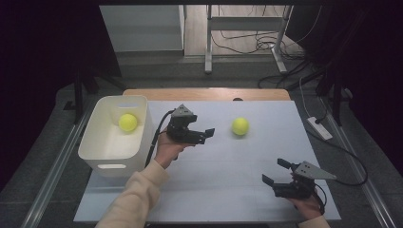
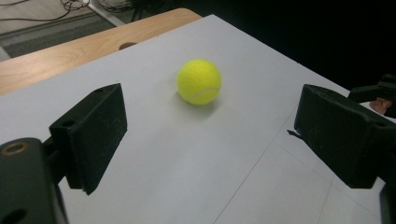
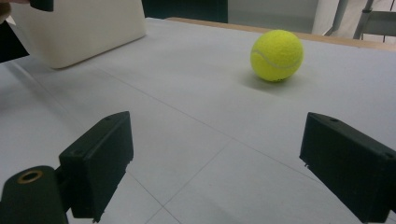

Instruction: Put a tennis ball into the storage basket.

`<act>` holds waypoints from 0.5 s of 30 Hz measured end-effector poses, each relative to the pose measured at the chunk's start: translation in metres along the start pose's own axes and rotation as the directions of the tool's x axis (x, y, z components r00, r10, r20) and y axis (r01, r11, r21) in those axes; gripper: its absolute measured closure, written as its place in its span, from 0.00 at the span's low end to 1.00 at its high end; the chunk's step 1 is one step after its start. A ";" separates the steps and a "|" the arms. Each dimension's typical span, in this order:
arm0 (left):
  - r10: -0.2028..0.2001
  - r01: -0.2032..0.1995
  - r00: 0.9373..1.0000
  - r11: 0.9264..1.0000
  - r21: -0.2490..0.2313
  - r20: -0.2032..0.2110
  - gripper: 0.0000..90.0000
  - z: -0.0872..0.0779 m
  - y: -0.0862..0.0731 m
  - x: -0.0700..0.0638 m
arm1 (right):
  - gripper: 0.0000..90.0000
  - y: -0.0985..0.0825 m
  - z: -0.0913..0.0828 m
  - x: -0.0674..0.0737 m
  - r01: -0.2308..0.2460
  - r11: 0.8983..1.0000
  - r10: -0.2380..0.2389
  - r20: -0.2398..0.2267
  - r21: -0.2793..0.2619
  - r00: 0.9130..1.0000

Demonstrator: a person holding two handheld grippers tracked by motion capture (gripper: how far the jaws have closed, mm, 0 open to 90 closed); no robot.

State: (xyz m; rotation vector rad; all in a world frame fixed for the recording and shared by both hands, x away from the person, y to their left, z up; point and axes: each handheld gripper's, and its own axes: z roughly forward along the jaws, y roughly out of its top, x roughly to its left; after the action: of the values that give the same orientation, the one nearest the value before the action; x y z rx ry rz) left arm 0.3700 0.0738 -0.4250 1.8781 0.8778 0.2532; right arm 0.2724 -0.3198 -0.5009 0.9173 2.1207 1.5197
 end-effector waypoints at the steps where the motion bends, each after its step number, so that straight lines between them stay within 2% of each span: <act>1: -0.002 0.002 1.000 1.000 0.000 0.000 0.12 0.001 0.000 0.000 | 0.11 0.000 0.000 0.000 0.001 1.000 -0.001 0.002 0.001 1.000; 15: -0.011 0.011 1.000 1.000 0.024 0.010 0.12 0.023 0.001 0.004 | 0.11 0.000 0.003 0.002 0.000 1.000 0.000 0.002 0.005 1.000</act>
State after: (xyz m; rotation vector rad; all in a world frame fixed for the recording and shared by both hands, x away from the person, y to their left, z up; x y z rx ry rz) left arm 0.3852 0.0599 -0.4359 1.8948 0.8875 0.2274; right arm 0.2730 -0.3165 -0.5014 0.9203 2.1239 1.5141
